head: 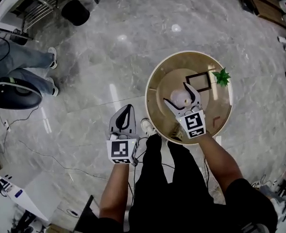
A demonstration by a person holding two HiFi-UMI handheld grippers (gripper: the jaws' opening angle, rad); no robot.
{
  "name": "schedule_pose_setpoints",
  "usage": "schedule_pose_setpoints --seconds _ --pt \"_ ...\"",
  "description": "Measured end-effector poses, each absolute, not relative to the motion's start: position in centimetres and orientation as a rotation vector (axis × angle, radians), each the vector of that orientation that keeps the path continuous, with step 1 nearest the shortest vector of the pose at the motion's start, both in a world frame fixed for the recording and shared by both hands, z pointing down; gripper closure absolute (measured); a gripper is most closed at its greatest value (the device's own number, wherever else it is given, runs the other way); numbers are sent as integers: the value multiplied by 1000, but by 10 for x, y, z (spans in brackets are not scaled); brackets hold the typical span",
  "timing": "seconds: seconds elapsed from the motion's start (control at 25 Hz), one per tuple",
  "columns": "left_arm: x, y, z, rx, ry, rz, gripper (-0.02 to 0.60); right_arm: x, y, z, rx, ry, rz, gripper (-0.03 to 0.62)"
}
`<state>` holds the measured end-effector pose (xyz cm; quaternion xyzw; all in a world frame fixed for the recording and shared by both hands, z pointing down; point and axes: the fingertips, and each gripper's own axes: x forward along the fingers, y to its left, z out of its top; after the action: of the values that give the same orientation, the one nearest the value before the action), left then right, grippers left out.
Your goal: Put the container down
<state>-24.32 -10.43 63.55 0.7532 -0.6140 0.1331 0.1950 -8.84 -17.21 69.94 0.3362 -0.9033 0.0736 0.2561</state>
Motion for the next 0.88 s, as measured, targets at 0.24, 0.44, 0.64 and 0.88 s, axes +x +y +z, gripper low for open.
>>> schedule_pose_setpoints --seconds 0.24,0.44,0.64,0.88 --pt "-257 -109 710 2062 -1691 444 589 -95 -190 800 928 -2371 279 177" --pt "-253 -105 746 2052 -1688 461 589 -89 -188 876 897 -2316 331 177" --pt "-244 -90 770 2025 -1661 469 589 -81 -183 919 910 -2268 360 177" --pt "-239 -80 791 1995 -1646 483 589 -81 -187 943 928 -2235 340 177"
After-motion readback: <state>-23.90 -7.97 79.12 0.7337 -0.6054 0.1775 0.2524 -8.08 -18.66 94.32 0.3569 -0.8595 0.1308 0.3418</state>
